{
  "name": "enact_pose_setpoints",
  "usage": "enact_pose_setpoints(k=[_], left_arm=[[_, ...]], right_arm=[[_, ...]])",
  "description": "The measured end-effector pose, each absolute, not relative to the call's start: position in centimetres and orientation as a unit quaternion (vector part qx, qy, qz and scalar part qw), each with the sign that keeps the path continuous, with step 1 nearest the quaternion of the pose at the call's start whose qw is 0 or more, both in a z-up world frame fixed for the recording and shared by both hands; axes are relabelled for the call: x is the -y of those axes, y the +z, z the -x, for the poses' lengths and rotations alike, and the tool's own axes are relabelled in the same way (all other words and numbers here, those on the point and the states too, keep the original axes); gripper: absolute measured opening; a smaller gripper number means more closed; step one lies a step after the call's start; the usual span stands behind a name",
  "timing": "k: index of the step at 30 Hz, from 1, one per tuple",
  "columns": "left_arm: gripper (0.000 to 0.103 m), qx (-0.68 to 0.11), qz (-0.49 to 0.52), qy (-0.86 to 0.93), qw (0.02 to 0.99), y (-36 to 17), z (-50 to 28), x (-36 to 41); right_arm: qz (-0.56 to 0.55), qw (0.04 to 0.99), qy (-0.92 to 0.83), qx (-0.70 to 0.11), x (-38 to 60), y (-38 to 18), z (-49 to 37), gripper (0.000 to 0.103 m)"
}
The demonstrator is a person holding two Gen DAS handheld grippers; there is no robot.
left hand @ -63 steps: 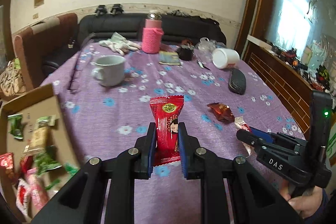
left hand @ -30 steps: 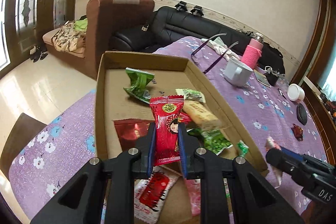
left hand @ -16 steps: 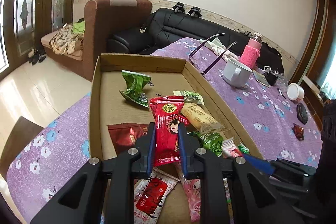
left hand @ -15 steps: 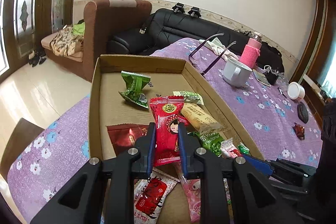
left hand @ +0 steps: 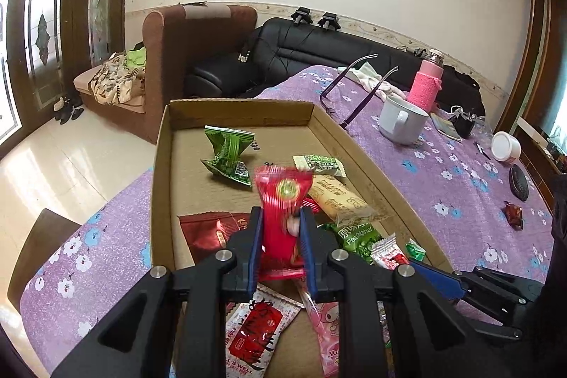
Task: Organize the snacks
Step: 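Open both grippers to release the red bar and white packet into the box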
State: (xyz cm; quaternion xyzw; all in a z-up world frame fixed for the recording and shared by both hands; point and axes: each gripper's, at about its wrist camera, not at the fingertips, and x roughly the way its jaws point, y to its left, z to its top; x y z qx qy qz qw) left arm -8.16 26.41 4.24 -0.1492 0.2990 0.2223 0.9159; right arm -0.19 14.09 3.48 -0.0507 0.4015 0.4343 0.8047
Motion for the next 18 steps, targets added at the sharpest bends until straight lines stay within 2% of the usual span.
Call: enact_pose_setpoints(k=[4, 8, 18], left_arm=[[0.021, -0.299, 0.146, 0.225, 0.916, 4.25, 8.26, -26.32], [0.035, -0.292, 0.148, 0.226, 0.917, 4.41, 8.56, -26.36], [0.045, -0.280, 0.154, 0.231, 0.919, 4.79, 9.07, -26.56]], right_arm=[[0.050, 0.805, 0.434, -0.402, -13.94, 3.44, 0.20, 0.031], [0.051, 0.804, 0.435, -0.402, -13.93, 3.53, 0.29, 0.031], [0.040, 0.809, 0.435, -0.393, -13.08, 4.34, 0.38, 0.031]])
